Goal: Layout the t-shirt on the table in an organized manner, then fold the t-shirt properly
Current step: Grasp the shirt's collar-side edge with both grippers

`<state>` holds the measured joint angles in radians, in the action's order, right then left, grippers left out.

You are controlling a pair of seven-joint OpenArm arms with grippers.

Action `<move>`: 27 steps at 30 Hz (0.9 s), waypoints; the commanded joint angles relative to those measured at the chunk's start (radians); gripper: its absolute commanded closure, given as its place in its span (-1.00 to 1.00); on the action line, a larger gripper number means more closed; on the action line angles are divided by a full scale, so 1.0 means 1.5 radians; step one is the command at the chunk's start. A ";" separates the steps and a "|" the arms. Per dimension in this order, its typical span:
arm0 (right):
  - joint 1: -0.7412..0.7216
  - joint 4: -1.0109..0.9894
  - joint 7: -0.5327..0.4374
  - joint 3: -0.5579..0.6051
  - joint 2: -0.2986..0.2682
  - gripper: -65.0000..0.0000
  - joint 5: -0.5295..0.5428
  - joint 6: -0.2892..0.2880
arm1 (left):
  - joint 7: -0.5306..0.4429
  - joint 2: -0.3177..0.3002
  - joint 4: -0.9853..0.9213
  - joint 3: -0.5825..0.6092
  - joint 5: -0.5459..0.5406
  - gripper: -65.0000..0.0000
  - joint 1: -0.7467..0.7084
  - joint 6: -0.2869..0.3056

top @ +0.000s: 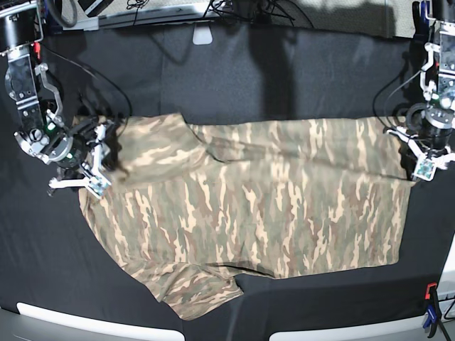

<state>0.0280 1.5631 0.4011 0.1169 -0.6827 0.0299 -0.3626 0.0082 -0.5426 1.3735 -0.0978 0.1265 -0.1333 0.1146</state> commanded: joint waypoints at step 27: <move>0.096 0.226 0.123 -0.009 -0.018 0.18 0.005 0.008 | 0.071 -0.127 0.212 -0.008 0.149 0.25 -0.212 0.188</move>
<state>0.1864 1.8832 0.5987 0.1154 -0.6922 0.0349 -0.3607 0.1265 -0.7124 1.6756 -0.0975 0.3637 -0.4595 0.4129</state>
